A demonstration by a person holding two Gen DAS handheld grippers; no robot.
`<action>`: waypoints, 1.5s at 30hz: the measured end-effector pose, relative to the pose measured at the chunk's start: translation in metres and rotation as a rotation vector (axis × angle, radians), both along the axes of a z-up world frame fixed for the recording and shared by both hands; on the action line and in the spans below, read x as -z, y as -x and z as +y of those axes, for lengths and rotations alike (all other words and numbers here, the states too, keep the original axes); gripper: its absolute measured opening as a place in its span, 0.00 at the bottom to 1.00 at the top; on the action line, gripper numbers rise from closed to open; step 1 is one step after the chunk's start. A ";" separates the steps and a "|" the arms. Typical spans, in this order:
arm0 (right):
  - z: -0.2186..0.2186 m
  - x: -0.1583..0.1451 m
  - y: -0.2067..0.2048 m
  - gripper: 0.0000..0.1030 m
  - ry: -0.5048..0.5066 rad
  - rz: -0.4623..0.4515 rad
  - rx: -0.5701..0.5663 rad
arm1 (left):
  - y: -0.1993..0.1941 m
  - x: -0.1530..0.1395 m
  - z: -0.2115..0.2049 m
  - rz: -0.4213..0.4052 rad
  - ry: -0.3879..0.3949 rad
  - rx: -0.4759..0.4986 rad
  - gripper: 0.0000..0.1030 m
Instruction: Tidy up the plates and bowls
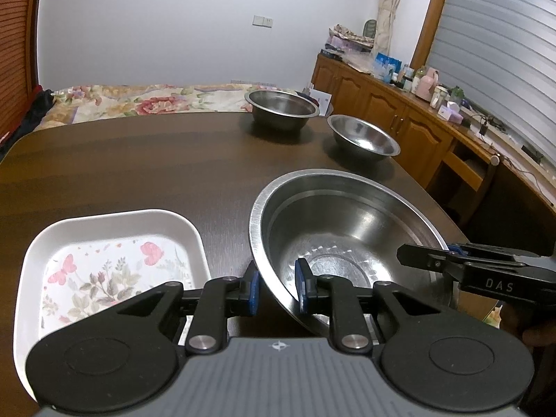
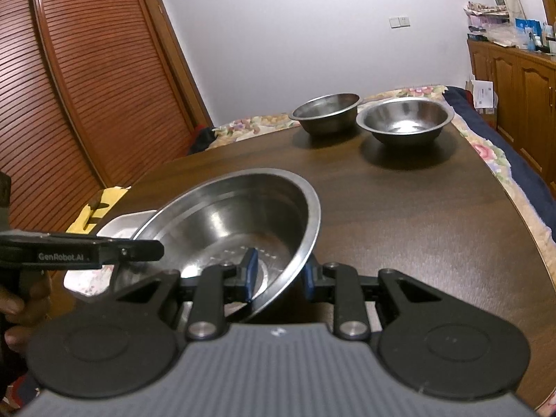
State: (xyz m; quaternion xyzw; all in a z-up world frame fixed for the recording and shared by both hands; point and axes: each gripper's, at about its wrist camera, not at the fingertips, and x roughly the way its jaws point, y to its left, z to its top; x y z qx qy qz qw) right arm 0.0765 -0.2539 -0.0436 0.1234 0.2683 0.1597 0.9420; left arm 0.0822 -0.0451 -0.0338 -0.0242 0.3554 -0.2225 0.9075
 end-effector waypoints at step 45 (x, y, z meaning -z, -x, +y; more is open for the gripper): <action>-0.017 -0.034 -0.006 0.43 0.048 -0.081 0.050 | -0.007 -0.019 0.009 -0.071 -0.019 -0.043 0.24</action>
